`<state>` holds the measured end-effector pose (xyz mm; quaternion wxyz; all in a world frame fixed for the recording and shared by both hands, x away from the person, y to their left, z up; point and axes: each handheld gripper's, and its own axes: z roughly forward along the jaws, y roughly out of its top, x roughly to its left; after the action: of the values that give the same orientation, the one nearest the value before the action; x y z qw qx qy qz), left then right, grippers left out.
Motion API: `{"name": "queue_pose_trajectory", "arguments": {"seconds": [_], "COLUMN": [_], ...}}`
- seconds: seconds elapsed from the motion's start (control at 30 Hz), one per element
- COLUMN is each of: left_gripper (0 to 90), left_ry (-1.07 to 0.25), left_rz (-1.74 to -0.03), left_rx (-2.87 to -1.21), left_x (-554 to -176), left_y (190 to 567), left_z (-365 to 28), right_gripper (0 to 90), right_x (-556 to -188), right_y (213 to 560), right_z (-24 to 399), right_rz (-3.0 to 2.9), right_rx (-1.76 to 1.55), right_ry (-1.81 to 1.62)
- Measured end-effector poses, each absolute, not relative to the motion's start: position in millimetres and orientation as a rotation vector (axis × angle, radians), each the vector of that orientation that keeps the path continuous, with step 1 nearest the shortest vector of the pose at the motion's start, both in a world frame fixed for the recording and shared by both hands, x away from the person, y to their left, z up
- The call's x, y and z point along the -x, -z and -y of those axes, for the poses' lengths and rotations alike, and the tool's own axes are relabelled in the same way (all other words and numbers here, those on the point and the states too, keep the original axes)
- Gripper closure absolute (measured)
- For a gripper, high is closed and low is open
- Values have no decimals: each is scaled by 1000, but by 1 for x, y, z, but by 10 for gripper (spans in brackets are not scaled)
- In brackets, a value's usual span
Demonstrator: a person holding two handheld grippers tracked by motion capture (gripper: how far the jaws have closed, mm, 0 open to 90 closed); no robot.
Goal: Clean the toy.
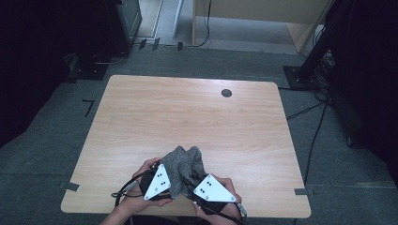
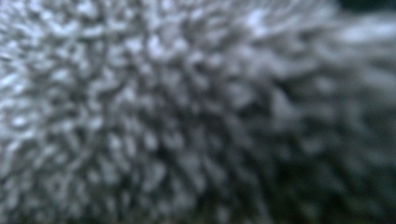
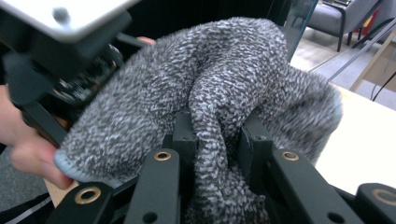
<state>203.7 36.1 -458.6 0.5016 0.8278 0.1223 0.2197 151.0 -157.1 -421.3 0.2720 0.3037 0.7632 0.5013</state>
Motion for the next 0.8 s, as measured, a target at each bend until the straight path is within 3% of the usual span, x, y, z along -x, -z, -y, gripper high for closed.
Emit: {"name": "queue_pose_trajectory", "arguments": {"seconds": [0.3,0.8], "left_gripper": [345,346], "left_ry": [-442,-385], "left_rz": [-312,-319], "left_rx": [-1890,-1803], "left_x": [-207,-210], "left_y": [447,437], "left_z": [-52,-64], "right_gripper": [744,760], "right_x": [-171,-187], "right_y": [419,449], "right_z": [219,206], "right_rz": [-1844,-2053], "right_rx": [-1210,-1285], "right_ry": [-1635,-1558]}}
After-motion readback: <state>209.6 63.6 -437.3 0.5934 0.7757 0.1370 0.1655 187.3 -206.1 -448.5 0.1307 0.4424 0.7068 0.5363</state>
